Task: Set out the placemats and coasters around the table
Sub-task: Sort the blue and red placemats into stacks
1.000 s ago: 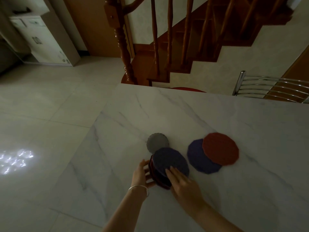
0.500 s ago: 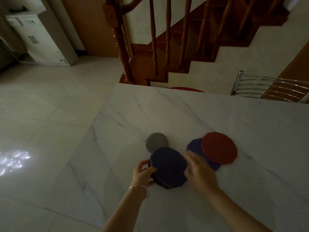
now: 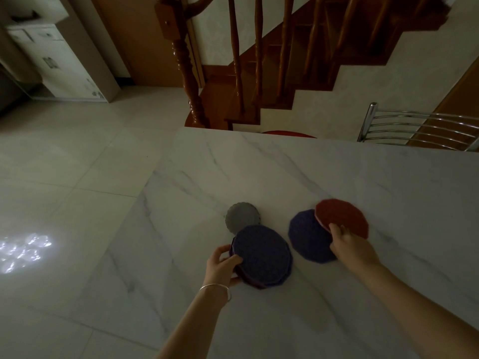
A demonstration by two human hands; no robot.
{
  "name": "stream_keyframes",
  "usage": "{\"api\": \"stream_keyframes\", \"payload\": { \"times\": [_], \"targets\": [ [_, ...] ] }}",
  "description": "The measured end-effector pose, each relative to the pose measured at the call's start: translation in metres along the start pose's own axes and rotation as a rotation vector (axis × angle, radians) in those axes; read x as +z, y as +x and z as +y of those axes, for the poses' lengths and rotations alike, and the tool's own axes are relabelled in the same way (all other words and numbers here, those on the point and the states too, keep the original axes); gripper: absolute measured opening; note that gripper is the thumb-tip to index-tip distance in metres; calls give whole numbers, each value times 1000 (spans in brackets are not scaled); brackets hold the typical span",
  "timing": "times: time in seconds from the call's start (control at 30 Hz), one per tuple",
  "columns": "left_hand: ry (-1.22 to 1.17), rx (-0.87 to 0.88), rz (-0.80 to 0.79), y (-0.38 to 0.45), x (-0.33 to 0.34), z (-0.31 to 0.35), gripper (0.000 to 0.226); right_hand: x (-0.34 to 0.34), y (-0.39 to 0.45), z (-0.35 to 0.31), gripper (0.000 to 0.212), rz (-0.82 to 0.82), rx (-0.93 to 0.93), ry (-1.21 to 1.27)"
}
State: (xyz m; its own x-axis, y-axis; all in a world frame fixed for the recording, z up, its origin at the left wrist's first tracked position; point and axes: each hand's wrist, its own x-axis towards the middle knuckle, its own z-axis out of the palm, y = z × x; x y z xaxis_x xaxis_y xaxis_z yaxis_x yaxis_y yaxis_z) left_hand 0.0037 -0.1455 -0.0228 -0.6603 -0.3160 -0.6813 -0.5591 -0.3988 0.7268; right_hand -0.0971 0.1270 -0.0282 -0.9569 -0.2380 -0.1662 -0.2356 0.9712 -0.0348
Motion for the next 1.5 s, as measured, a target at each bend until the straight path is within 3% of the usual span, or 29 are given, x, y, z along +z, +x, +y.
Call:
{"api": "stream_keyframes", "payload": {
  "times": [0.23,0.37,0.43,0.5,0.6,0.73,0.9,1.0,1.1,1.23,1.37,1.5],
  "targets": [
    [-15,-15,9,0,1,1,32,-38,0,-3,37,548,286,508],
    [-22,-22,3,-1,1,2,22,-47,-20,-49,31,657,-12,470],
    [-32,-29,4,-1,2,3,18,-40,-35,-73,35,611,-235,419],
    [-36,-34,9,-2,2,4,20,-27,-48,-94,36,442,-397,401],
    [-46,-33,19,-3,3,2,22,-2,-65,-113,60,261,-566,322],
    [-56,-30,18,-5,5,3,22,9,-70,-120,64,267,-606,161],
    [-20,-21,17,-5,6,4,35,8,-67,-116,55,235,-636,268],
    [-7,-20,11,-5,5,3,37,4,-57,-104,45,207,-551,419],
    [-12,-25,-1,-4,5,3,37,7,-34,-78,48,215,-260,417],
    [-13,-22,6,-3,4,1,38,15,-10,-37,75,-65,-3,201],
    [-13,-17,3,-5,4,0,39,25,-1,-19,82,-239,-8,153],
    [-26,-22,6,-6,5,2,39,27,0,-18,67,-237,-144,-112]
  ]
}}
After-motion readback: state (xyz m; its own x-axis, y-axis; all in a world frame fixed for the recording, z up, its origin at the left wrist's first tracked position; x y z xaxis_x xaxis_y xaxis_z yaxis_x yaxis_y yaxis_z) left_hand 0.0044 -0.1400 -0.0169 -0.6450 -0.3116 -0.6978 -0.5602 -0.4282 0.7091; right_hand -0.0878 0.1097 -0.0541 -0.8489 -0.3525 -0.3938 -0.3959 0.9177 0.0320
